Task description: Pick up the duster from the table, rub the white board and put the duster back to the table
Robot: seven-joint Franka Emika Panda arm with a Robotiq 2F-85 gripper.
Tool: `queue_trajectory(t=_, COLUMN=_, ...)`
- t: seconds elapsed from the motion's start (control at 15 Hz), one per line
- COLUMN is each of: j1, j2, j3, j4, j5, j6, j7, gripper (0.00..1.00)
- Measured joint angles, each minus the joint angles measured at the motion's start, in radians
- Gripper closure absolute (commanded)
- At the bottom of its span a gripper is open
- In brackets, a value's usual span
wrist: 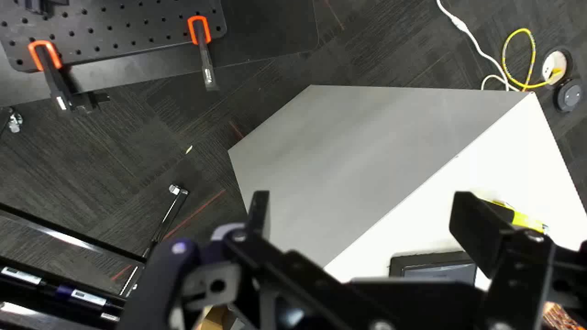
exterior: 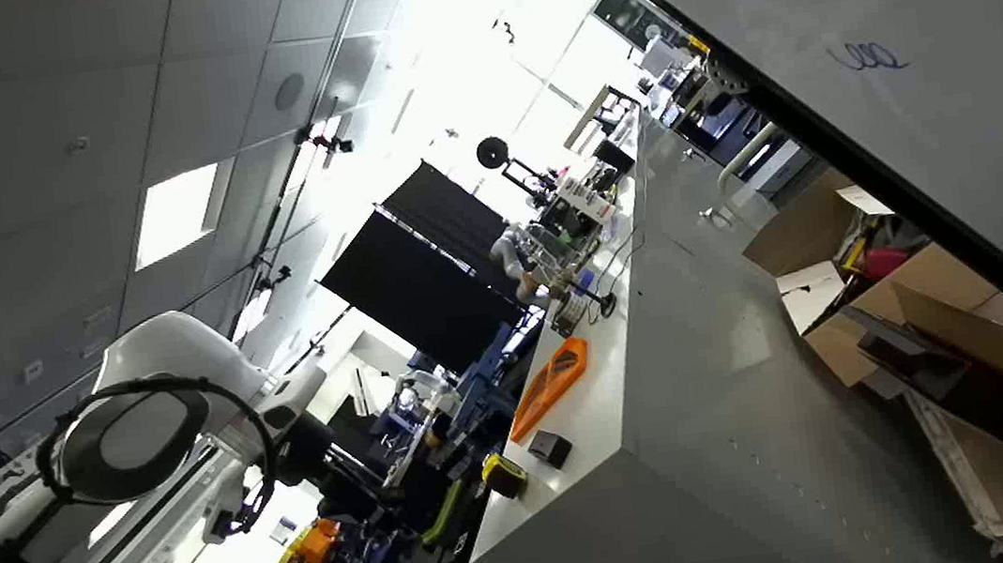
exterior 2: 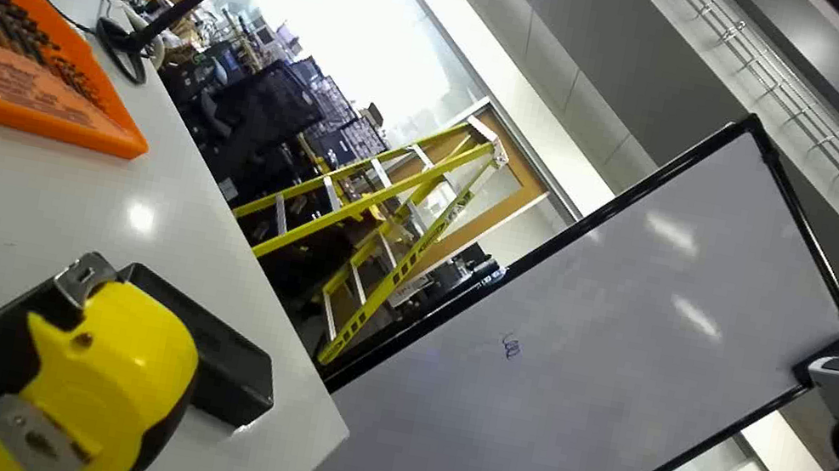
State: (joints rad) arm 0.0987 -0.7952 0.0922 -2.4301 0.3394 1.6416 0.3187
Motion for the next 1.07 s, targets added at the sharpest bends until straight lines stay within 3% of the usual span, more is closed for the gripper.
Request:
queue_trajectory(t=0.67, j1=-0.004, j2=0.000, j3=0.003, j4=0.000, j5=-0.001, j6=0.001, j7=-0.010, gripper=0.00)
queue_trajectory(t=1.07, j1=-0.012, j2=0.074, j3=-0.004, j4=0.042, j5=-0.176, j6=0.003, j7=-0.244, gripper=0.00)
